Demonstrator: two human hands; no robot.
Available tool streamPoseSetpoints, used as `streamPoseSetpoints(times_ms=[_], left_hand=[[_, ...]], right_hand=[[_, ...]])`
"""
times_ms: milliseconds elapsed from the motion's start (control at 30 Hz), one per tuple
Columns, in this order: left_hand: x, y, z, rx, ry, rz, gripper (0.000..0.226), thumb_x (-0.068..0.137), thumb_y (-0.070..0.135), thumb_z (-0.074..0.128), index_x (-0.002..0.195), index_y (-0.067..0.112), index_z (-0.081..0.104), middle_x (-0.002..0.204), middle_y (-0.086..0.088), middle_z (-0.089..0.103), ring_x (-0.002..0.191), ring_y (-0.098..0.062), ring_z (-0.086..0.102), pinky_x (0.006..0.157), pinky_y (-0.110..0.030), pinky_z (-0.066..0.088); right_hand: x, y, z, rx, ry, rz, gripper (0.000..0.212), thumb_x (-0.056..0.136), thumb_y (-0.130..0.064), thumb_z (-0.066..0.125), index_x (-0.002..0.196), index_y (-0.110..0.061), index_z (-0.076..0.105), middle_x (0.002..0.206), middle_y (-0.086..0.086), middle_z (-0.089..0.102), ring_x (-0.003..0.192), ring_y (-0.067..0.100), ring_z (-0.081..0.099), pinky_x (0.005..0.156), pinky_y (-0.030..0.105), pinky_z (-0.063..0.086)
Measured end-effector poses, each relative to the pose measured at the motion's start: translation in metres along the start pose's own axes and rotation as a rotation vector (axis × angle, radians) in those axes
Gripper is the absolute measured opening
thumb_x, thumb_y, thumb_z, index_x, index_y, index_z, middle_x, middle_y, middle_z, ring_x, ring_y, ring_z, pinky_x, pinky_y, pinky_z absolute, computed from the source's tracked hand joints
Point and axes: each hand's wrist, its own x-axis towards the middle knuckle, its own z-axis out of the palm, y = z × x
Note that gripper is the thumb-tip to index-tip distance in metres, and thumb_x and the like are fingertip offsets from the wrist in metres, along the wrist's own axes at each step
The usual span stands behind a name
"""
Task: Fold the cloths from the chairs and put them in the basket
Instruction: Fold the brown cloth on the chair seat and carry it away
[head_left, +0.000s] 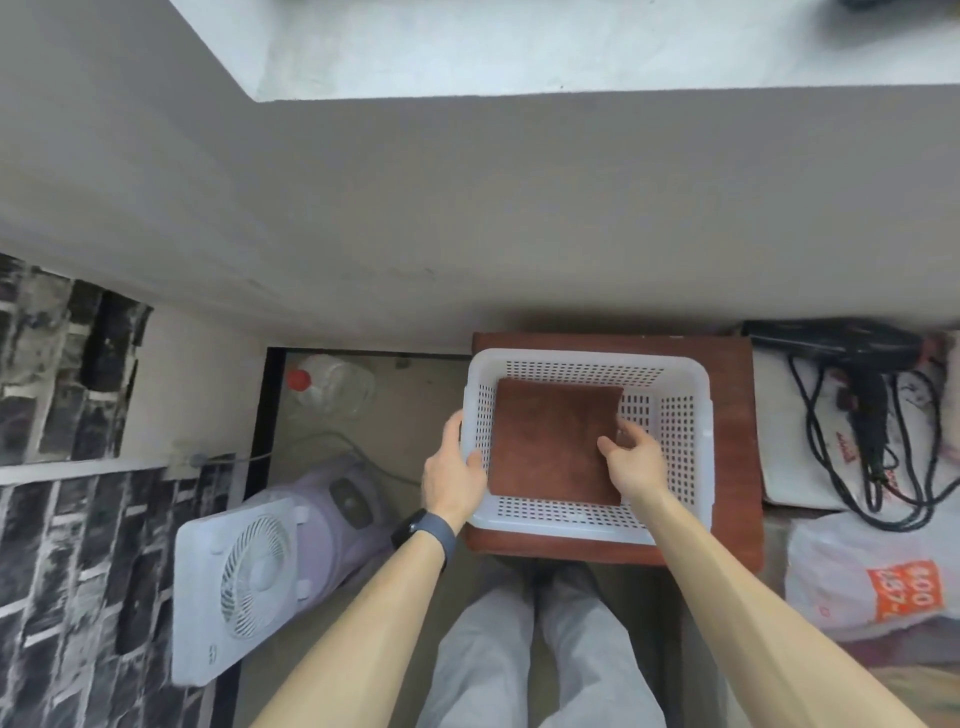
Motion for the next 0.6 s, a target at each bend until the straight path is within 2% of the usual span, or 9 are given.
streamPoseSetpoints(times_ms=[100, 167, 267, 333, 367, 433, 500, 567, 600], left_hand=[[0.001, -0.004, 0.003, 0.009, -0.031, 0.02, 0.055, 0.102, 0.02, 0.044, 0.15, 0.038, 0.025, 0.128, -0.005, 0.063, 0.105, -0.03, 0.063, 0.09, -0.047, 0.054], [-0.004, -0.006, 0.005, 0.224, 0.033, 0.111, 0.064, 0.099, 0.018, 0.046, 0.154, 0.031, 0.017, 0.147, -0.007, 0.044, 0.122, -0.03, 0.052, 0.098, -0.048, 0.048], [-0.007, -0.002, 0.01, 0.59, 0.203, 0.521, 0.074, 0.088, 0.008, 0.055, 0.155, 0.018, 0.026, 0.158, -0.015, 0.028, 0.143, -0.033, 0.032, 0.114, -0.047, 0.034], [0.0, 0.003, 0.019, 0.714, 0.131, 0.733, 0.074, 0.084, 0.007, 0.057, 0.153, 0.018, 0.032, 0.161, -0.013, 0.026, 0.148, -0.032, 0.024, 0.12, -0.047, 0.025], [0.004, 0.007, 0.026, 0.734, 0.059, 0.764, 0.073, 0.085, 0.009, 0.056, 0.153, 0.02, 0.031, 0.162, -0.01, 0.023, 0.15, -0.03, 0.019, 0.122, -0.046, 0.02], [0.012, 0.012, 0.044, 0.721, -0.081, 0.715, 0.067, 0.093, 0.018, 0.051, 0.155, 0.022, 0.025, 0.165, -0.008, 0.015, 0.152, -0.029, 0.011, 0.123, -0.044, 0.015], [0.02, 0.014, 0.06, 0.697, -0.138, 0.614, 0.064, 0.1, 0.033, 0.041, 0.158, 0.025, 0.015, 0.167, -0.007, 0.005, 0.153, -0.031, 0.002, 0.124, -0.045, 0.013], [0.03, 0.01, 0.071, 0.681, -0.154, 0.503, 0.065, 0.103, 0.045, 0.029, 0.159, 0.025, 0.003, 0.167, -0.007, -0.005, 0.153, -0.032, -0.007, 0.125, -0.046, 0.006], [0.035, 0.006, 0.075, 0.699, -0.152, 0.475, 0.065, 0.103, 0.047, 0.024, 0.159, 0.024, -0.001, 0.167, -0.007, -0.009, 0.152, -0.032, -0.01, 0.124, -0.045, 0.002]], right_hand=[[-0.002, -0.008, 0.01, -0.09, 0.09, -0.035, 0.045, 0.098, -0.021, 0.06, 0.143, -0.021, 0.053, 0.14, 0.004, 0.06, 0.127, 0.028, 0.058, 0.106, 0.04, 0.047], [-0.005, -0.01, 0.012, -0.066, 0.205, 0.018, 0.045, 0.096, -0.021, 0.059, 0.14, -0.02, 0.052, 0.138, 0.006, 0.06, 0.123, 0.028, 0.059, 0.103, 0.042, 0.05], [-0.011, -0.005, 0.012, -0.066, 0.271, 0.026, 0.051, 0.092, -0.025, 0.062, 0.14, -0.018, 0.047, 0.142, 0.007, 0.053, 0.125, 0.029, 0.055, 0.104, 0.044, 0.048], [-0.014, 0.001, 0.015, -0.094, 0.265, -0.008, 0.051, 0.094, -0.029, 0.062, 0.141, -0.019, 0.046, 0.143, 0.007, 0.051, 0.126, 0.028, 0.054, 0.103, 0.043, 0.045], [-0.013, 0.004, 0.017, -0.108, 0.246, -0.012, 0.05, 0.095, -0.031, 0.061, 0.141, -0.019, 0.045, 0.145, 0.007, 0.051, 0.128, 0.028, 0.054, 0.104, 0.042, 0.045], [-0.011, 0.01, 0.021, -0.131, 0.184, 0.009, 0.05, 0.098, -0.03, 0.06, 0.143, -0.018, 0.045, 0.146, 0.008, 0.052, 0.132, 0.028, 0.053, 0.106, 0.041, 0.045], [-0.009, 0.015, 0.024, -0.154, 0.166, 0.038, 0.051, 0.097, -0.028, 0.062, 0.143, -0.016, 0.044, 0.146, 0.009, 0.053, 0.132, 0.028, 0.053, 0.106, 0.04, 0.045], [-0.012, 0.02, 0.023, -0.254, 0.252, -0.006, 0.056, 0.094, -0.028, 0.066, 0.142, -0.015, 0.042, 0.146, 0.013, 0.049, 0.131, 0.031, 0.049, 0.106, 0.044, 0.045], [-0.014, 0.023, 0.023, -0.369, 0.32, -0.109, 0.061, 0.092, -0.028, 0.067, 0.144, -0.015, 0.039, 0.148, 0.014, 0.044, 0.133, 0.033, 0.045, 0.107, 0.046, 0.043]])
